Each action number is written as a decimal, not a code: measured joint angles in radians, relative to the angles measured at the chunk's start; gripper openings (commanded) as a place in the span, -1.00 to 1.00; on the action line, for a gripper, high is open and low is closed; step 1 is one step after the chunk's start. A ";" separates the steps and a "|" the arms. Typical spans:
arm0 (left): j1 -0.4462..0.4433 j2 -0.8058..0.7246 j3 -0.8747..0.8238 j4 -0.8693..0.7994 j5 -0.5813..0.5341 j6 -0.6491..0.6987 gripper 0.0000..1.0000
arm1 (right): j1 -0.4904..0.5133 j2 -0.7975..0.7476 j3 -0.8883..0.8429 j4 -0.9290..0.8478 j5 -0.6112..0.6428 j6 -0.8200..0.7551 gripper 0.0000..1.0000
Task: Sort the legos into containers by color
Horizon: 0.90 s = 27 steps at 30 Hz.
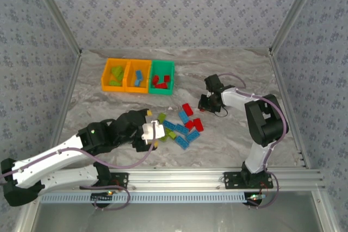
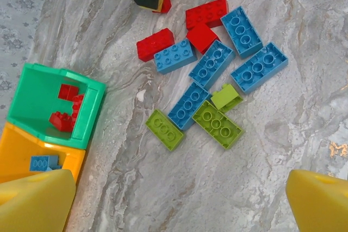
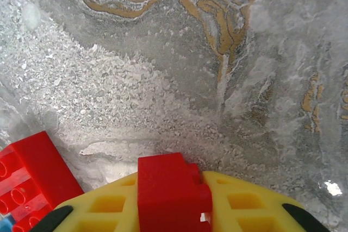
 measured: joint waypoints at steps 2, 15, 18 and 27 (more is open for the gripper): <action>0.000 -0.002 0.000 0.004 -0.007 0.001 0.98 | 0.000 -0.017 -0.010 -0.002 -0.002 0.001 -0.62; 0.071 -0.132 0.003 0.152 -0.243 -0.175 0.98 | 0.309 -0.279 0.243 0.010 0.188 -0.072 -0.61; 0.138 -0.126 0.022 0.162 -0.269 -0.232 0.98 | 0.337 -0.131 0.410 0.031 0.236 -0.110 -0.62; 0.348 0.034 0.090 0.153 -0.217 -0.387 0.99 | 0.330 0.407 0.891 -0.066 0.285 -0.211 -0.22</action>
